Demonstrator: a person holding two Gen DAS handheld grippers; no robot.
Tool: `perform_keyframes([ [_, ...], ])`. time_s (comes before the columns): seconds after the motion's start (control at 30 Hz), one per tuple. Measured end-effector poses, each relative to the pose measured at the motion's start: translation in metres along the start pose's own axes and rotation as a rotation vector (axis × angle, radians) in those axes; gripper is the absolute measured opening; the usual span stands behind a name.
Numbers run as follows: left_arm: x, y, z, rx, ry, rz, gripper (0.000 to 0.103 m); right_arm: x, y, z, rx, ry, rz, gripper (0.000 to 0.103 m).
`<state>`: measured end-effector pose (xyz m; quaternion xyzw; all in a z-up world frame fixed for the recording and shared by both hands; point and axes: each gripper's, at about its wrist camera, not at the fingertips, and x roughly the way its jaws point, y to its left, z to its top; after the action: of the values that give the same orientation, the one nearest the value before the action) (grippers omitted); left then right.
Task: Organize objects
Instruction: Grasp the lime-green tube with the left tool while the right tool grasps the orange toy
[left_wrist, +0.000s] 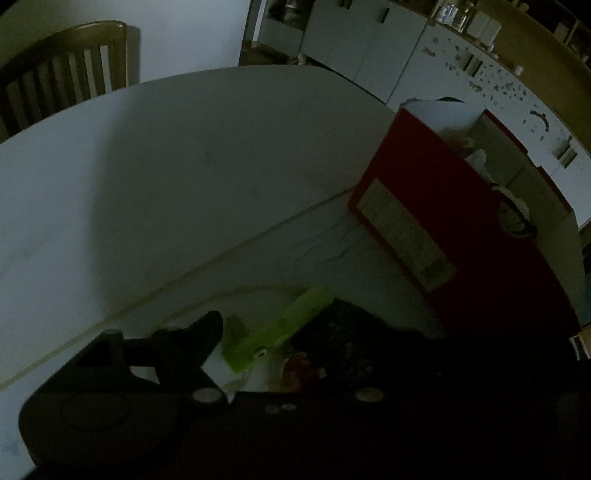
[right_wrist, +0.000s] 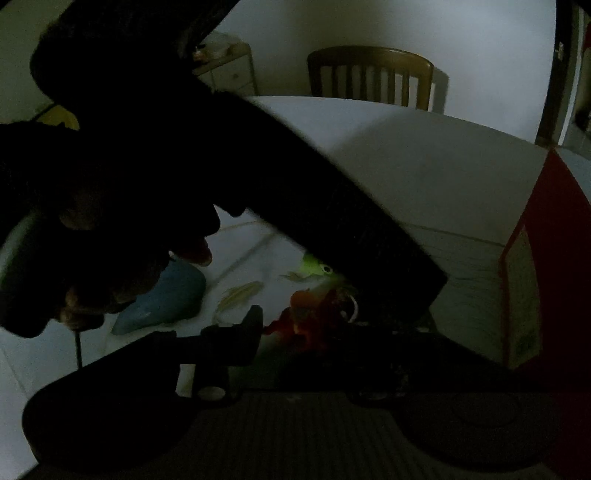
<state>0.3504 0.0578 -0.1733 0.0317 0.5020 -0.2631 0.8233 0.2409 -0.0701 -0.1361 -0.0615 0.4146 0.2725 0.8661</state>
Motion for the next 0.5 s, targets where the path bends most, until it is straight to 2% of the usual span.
perform_keyframes([
  [0.27,-0.001,-0.002,-0.008,0.039,-0.029,0.005,0.065,-0.013,-0.009,-0.007,0.029,0.008,-0.031,0.031],
  [0.4,-0.001,-0.006,-0.011,0.075,-0.051,0.032,0.064,-0.025,-0.016,-0.013,0.049,0.017,-0.031,0.013],
  [0.5,0.000,-0.008,-0.012,0.102,-0.064,0.057,0.061,-0.029,-0.022,-0.017,0.071,0.031,-0.045,0.013],
])
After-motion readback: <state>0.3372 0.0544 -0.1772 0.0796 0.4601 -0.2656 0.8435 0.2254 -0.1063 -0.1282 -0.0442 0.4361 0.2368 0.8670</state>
